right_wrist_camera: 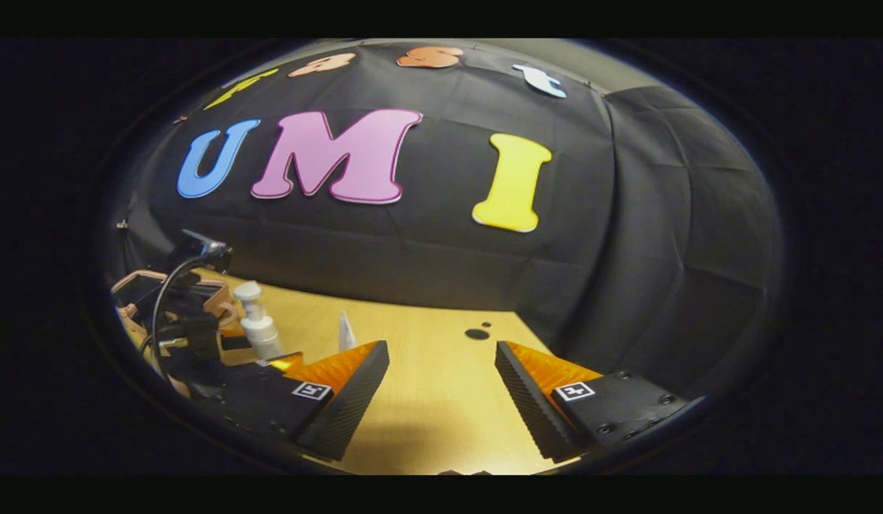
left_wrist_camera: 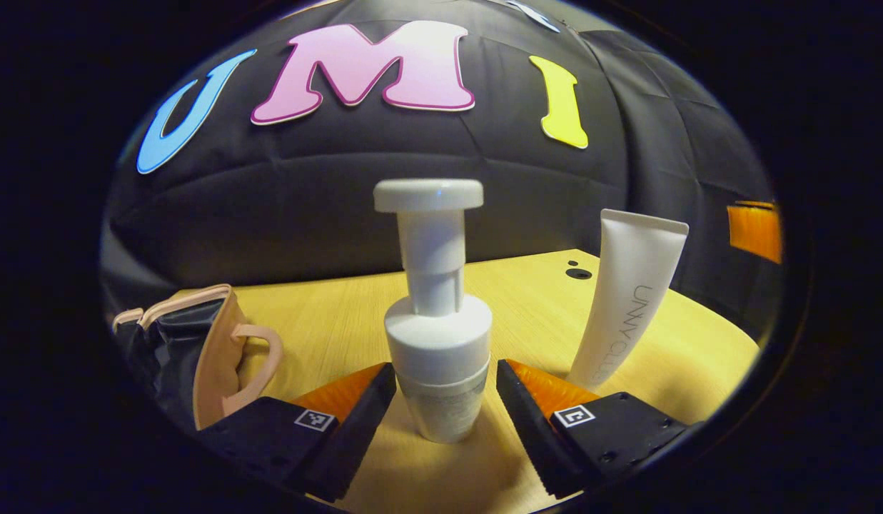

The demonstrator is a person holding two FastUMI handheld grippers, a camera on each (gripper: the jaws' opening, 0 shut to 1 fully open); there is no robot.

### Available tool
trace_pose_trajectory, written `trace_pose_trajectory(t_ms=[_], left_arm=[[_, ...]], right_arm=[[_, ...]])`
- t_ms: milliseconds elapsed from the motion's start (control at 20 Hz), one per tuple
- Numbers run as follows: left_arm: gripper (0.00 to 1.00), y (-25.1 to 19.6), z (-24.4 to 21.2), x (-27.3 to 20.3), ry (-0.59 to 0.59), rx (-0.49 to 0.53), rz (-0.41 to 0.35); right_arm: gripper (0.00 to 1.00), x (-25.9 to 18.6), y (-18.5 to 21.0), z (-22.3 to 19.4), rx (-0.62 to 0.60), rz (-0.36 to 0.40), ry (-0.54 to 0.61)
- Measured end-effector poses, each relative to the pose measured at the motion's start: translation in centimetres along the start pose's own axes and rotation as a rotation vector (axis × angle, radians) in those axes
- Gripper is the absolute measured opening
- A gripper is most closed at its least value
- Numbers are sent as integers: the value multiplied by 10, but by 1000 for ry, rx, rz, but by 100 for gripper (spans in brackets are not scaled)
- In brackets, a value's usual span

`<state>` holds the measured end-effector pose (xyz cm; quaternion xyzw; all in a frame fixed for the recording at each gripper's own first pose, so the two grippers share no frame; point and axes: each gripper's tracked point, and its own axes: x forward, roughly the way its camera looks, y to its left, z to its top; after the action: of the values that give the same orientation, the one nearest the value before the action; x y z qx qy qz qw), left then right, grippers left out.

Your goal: First open the suitcase, pack the skin care products into it, and then close the suitcase.

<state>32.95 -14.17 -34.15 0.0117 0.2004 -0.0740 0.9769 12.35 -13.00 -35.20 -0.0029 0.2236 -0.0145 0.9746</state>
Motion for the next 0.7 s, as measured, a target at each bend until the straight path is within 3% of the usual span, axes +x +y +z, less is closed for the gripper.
trace_pose_trajectory(t_ms=[50, 100, 150, 650, 700], left_arm=[[93, -2, 2, 3, -16, -12, -22], [74, 1, 3, 7, -13, -2, -17], [67, 2, 4, 6, -10, 2, -23], [55, 25, 2, -19, -1, -36, -21], [58, 29, 5, -24, -4, -32, -17]], right_arm=[[97, 3, 10, -10, -12, 25, 15], [97, 7, 21, -22, -25, 49, 38], [97, 10, 31, -33, -27, 76, 59], [97, 49, 82, -67, -6, 161, 103], [98, 53, 83, -67, -3, 158, 96]])
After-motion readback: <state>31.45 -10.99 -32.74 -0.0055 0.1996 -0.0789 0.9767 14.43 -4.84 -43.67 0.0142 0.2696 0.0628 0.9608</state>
